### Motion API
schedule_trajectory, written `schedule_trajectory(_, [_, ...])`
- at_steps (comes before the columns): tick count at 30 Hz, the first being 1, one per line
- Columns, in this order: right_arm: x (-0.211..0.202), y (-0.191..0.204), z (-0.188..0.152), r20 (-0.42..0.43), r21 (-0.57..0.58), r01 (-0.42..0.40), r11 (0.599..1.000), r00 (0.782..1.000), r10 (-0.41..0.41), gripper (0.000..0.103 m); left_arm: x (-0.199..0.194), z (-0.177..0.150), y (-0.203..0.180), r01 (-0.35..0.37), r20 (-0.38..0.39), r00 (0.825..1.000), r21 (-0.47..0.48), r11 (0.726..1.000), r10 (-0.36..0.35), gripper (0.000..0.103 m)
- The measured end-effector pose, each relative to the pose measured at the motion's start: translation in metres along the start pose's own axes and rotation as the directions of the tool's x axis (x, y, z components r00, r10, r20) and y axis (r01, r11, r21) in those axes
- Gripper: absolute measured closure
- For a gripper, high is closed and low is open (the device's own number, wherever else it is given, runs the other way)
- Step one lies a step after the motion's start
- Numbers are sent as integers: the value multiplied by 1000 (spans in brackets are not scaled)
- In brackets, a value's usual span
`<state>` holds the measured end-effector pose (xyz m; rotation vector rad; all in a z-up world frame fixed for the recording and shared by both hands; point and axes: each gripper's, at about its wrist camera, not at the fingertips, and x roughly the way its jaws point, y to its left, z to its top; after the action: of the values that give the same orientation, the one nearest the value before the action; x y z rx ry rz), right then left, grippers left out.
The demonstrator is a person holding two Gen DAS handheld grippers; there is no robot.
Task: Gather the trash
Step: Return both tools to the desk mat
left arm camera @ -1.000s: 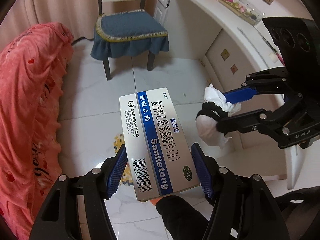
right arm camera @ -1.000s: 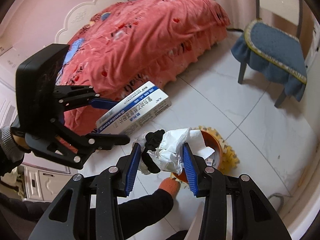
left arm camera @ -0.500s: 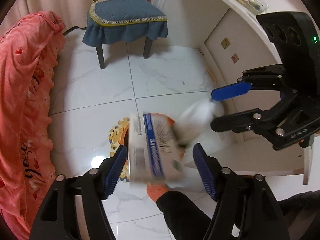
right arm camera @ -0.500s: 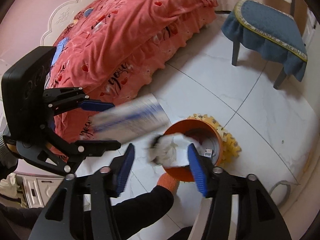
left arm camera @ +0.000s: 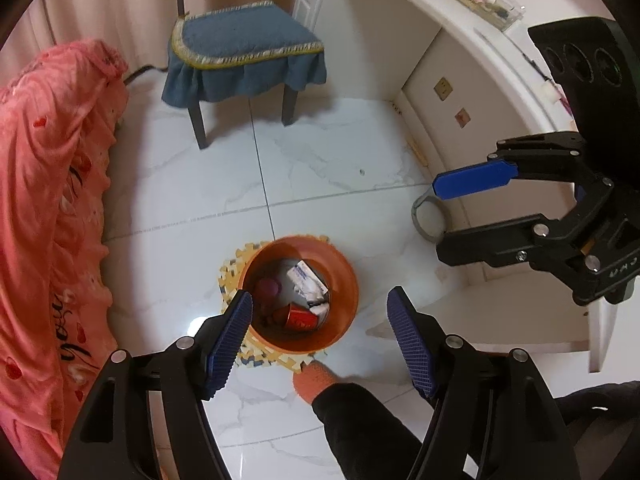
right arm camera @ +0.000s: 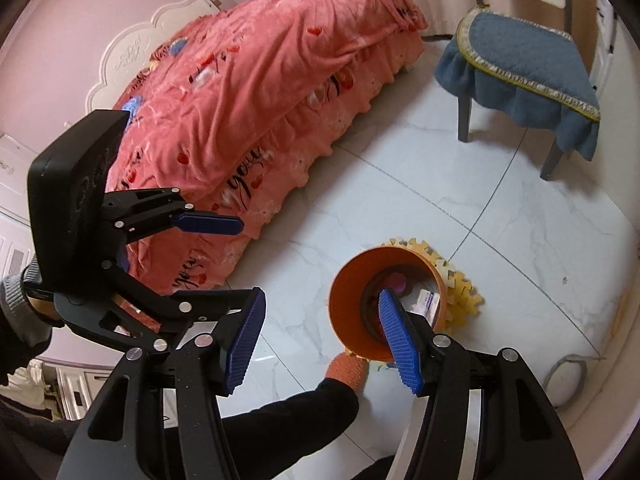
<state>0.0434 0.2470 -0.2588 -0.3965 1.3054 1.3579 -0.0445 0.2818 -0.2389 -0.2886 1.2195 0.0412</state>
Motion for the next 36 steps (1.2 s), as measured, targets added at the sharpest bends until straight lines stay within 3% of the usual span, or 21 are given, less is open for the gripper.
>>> schedule_trajectory(3, [-26, 8, -2, 33, -1, -2, 1000, 999, 2, 40, -16, 5, -13, -10, 29, 1000, 16, 1000, 10, 22])
schedule_trajectory(9, [-81, 22, -15, 96, -16, -3, 1000, 995, 4, 40, -46, 12, -42, -27, 76, 997, 54, 998, 23, 22])
schedule_trajectory(12, [-109, 27, -26, 127, -13, 0, 1000, 992, 1, 38, -59, 15, -57, -39, 92, 995, 76, 996, 32, 12])
schedule_trajectory(17, [-162, 34, -55, 182, -9, 21, 1000, 983, -19, 35, -78, 17, -89, -47, 115, 993, 141, 989, 30, 12])
schedule_trajectory(21, [-199, 34, -82, 222, 9, 56, 998, 973, -56, 35, -91, 18, -120, -42, 142, 990, 202, 978, 13, 6])
schedule_trajectory(25, [-241, 27, -114, 276, 65, 90, 994, 955, -104, 35, -97, 22, -152, -22, 155, 988, 259, 966, -19, 6])
schedule_trajectory(31, [-290, 7, -160, 336, 161, 144, 976, 922, -192, 35, -99, 25, -202, 11, 158, 984, 381, 924, -77, 6])
schedule_trajectory(36, [-330, -14, -205, 382, 260, 187, 947, 881, -279, 32, -95, 25, -249, 48, 131, 983, 495, 868, -129, 6])
